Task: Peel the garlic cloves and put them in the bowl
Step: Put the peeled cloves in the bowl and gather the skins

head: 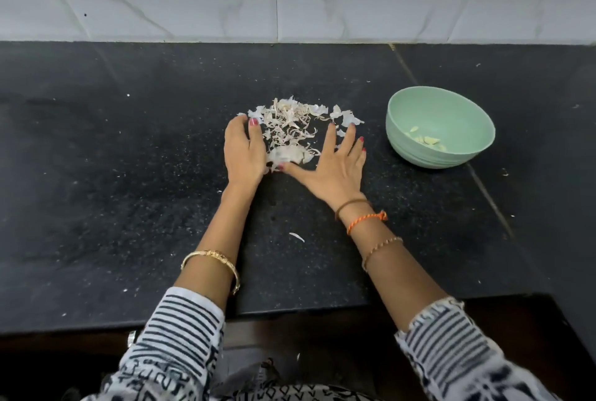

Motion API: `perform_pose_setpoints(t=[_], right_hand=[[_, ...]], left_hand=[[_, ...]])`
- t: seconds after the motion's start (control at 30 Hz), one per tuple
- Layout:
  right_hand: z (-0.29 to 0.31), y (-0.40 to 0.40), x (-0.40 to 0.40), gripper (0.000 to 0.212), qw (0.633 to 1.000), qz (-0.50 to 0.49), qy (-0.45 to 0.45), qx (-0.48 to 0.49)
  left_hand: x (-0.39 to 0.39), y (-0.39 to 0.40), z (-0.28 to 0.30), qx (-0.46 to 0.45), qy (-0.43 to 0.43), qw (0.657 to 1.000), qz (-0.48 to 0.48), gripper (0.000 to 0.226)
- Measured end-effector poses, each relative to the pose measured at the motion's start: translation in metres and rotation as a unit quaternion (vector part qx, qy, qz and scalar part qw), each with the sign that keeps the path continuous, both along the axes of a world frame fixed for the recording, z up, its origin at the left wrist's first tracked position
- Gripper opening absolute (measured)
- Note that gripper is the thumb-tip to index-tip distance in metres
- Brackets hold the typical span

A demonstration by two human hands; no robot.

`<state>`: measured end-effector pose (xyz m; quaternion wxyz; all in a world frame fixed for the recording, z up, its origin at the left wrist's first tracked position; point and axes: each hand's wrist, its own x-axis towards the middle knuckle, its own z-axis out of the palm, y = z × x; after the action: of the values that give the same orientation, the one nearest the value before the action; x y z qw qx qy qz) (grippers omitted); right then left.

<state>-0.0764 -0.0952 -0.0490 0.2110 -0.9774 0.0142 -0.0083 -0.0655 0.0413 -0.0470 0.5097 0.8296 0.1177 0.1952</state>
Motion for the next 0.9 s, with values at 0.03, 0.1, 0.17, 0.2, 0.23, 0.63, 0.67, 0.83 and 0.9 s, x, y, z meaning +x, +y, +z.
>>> perform_pose_setpoints(t=[0.03, 0.1, 0.17, 0.2, 0.23, 0.63, 0.67, 0.83, 0.9], right_hand=[[0.0, -0.001, 0.013, 0.119, 1.0, -0.008, -0.006, 0.001], [0.002, -0.005, 0.037, 0.12, 1.0, -0.013, -0.016, 0.0], [0.004, -0.007, 0.057, 0.118, 1.0, -0.016, -0.012, 0.01], [0.005, -0.007, 0.067, 0.117, 1.0, -0.021, -0.008, 0.02], [0.005, -0.007, 0.075, 0.117, 0.999, -0.03, -0.011, 0.038], [0.01, 0.032, 0.128, 0.027, 0.965, 0.186, -0.025, 0.181], [0.01, 0.032, 0.123, 0.026, 0.962, 0.201, -0.02, 0.182], [0.005, 0.033, 0.085, 0.024, 0.945, 0.285, -0.023, 0.16], [0.003, 0.032, 0.069, 0.024, 0.941, 0.292, -0.027, 0.171]], left_hand=[[0.007, 0.003, 0.0, 0.001, 0.006, 1.0, -0.003, 0.035], [0.019, 0.008, 0.0, 0.007, 0.009, 1.0, -0.005, 0.041], [0.032, 0.013, 0.0, 0.014, 0.008, 1.0, -0.005, 0.045], [0.038, 0.015, 0.0, 0.014, 0.005, 1.0, -0.007, 0.043], [0.044, 0.016, 0.001, 0.01, 0.002, 1.0, -0.01, 0.038], [0.065, 0.033, 0.008, -0.042, 0.031, 0.994, -0.096, 0.036], [0.063, 0.033, 0.01, -0.045, 0.031, 0.993, -0.106, 0.044], [0.055, 0.036, 0.006, -0.078, 0.03, 0.989, -0.122, 0.054], [0.044, 0.034, 0.003, -0.066, 0.03, 0.987, -0.143, 0.054]])
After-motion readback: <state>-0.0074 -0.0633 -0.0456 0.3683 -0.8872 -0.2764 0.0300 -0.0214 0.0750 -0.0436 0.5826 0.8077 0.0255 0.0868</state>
